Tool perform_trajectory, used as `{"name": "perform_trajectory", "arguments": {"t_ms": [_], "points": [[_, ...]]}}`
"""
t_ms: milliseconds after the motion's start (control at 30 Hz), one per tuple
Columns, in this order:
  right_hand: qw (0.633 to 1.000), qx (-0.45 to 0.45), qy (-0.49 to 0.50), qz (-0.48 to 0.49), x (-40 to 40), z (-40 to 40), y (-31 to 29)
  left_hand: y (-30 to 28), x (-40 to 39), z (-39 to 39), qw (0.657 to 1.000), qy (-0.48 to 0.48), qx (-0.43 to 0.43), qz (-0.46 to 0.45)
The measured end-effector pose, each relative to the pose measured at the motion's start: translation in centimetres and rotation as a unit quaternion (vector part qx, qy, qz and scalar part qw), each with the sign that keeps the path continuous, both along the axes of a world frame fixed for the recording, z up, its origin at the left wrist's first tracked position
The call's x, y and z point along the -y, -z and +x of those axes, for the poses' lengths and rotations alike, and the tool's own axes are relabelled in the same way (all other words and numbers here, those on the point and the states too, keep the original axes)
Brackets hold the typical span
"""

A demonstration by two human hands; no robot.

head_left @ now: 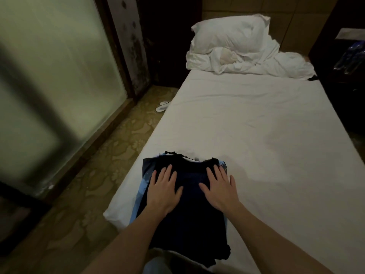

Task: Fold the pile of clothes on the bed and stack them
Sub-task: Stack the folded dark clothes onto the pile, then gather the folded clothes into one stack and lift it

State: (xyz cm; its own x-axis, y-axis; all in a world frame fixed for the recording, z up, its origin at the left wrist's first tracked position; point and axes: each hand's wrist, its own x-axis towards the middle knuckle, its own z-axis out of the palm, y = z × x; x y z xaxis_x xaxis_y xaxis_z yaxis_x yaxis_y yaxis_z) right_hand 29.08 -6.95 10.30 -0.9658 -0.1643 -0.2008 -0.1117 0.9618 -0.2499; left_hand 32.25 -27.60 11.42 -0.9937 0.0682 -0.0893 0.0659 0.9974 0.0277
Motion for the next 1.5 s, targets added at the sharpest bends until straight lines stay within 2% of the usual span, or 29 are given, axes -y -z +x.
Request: {"name": "perform_trajectory", "arguments": {"t_ms": [233,367,600,900,1133,1367,1500], "points": [[0.999,0.039,-0.003,0.008,2.0,1.1,-8.3,-8.0,0.9,1.9,0.999,-0.026,0.031,0.020],[0.999,0.042,0.001,0.006,3.5,2.2,-12.4,-12.0,1.9,2.7,0.998,-0.029,0.010,0.048],[0.995,0.081,0.058,-0.003,6.1,4.9,-16.4,-15.6,4.8,4.6,0.996,-0.015,0.031,0.078],[0.984,0.106,0.140,-0.041,7.9,5.7,-16.9,-15.9,7.0,4.9,0.997,0.021,0.043,0.064],[0.973,0.132,0.176,-0.074,7.6,5.9,-15.0,-14.1,7.7,4.7,0.994,0.025,0.080,0.067],[0.967,0.171,0.176,-0.068,6.1,5.9,-12.8,-10.4,6.7,4.6,0.984,-0.034,0.136,0.112],[0.962,0.181,0.193,-0.068,5.0,5.8,-11.3,-8.4,5.7,4.2,0.964,-0.115,0.170,0.168]]}}
